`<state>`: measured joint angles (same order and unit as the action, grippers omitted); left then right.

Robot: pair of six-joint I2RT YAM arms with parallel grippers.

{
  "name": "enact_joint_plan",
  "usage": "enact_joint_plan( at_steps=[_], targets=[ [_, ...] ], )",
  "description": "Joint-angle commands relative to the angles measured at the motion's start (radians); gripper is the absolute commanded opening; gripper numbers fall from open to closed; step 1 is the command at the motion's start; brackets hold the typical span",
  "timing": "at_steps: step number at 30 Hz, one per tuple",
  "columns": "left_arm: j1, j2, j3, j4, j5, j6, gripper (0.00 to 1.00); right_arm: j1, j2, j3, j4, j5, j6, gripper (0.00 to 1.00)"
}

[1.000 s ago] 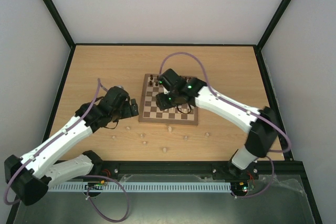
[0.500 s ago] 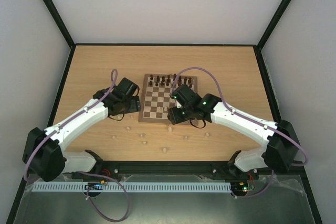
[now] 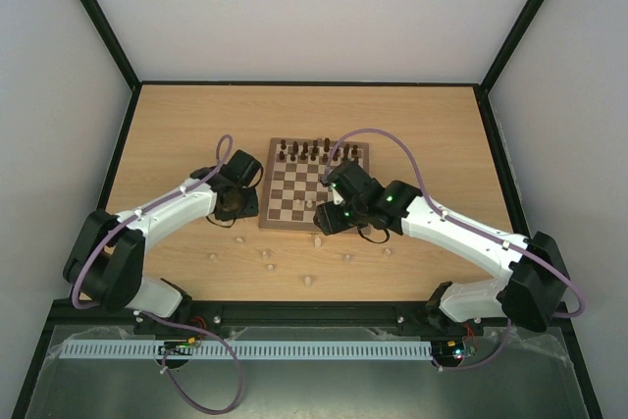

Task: Set up the chess pieces on the board
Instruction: Pick up the chess piece at the center of the board.

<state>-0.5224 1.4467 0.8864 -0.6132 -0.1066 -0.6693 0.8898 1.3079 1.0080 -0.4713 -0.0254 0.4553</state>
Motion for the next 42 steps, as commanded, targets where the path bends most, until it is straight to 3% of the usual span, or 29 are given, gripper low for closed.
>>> enact_joint_plan(
  at_steps=[1, 9, 28, 34, 42],
  targets=[
    [0.005, 0.005, -0.035, 0.016, 0.013, 0.004, 0.40, 0.003, -0.023, -0.025, -0.004, -0.006, -0.006, 0.56],
    [0.006, 0.046, -0.064, 0.051, 0.013, 0.010, 0.38, 0.003, -0.015, -0.033, 0.007, -0.012, -0.005, 0.57],
    [0.012, 0.121, -0.052, 0.060, 0.011, 0.047, 0.02, 0.003, -0.014, -0.050, 0.004, 0.004, -0.010, 0.56],
    [-0.036, 0.030, 0.070, -0.087, -0.002, 0.061, 0.02, 0.003, -0.030, -0.042, -0.006, 0.015, -0.010, 0.56],
    [-0.139, 0.144, 0.280, -0.206, 0.020, 0.102, 0.02, 0.003, -0.070, -0.021, -0.048, 0.043, -0.008, 0.57]
  ],
)
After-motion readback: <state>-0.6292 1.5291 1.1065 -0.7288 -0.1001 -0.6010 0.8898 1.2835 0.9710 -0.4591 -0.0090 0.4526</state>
